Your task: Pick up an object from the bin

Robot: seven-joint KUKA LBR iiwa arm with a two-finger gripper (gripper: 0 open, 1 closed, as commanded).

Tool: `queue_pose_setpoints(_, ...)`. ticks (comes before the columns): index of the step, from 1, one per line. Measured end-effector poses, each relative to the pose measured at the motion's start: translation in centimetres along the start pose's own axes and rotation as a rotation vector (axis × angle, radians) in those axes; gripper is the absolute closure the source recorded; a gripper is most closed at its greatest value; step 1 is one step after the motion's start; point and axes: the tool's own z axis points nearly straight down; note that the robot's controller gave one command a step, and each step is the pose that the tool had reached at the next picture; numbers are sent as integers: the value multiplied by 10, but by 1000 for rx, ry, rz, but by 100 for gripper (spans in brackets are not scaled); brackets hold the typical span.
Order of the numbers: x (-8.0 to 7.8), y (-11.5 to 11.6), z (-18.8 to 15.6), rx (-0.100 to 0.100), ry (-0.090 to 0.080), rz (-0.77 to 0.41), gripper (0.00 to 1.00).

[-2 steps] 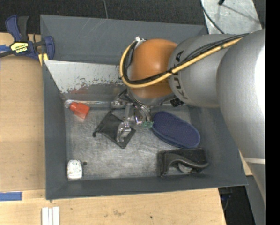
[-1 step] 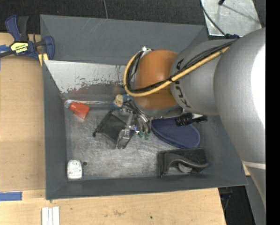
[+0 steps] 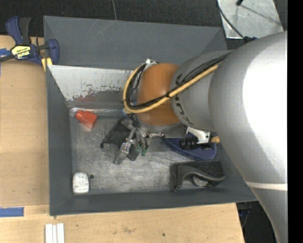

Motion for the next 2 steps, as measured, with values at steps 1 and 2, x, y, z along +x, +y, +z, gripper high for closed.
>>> queue_pose_setpoints(1,-1,1,-2,1,3,-2,0)
queue_pose_setpoints(2,-7,2,-6,-6,-13,1,100)
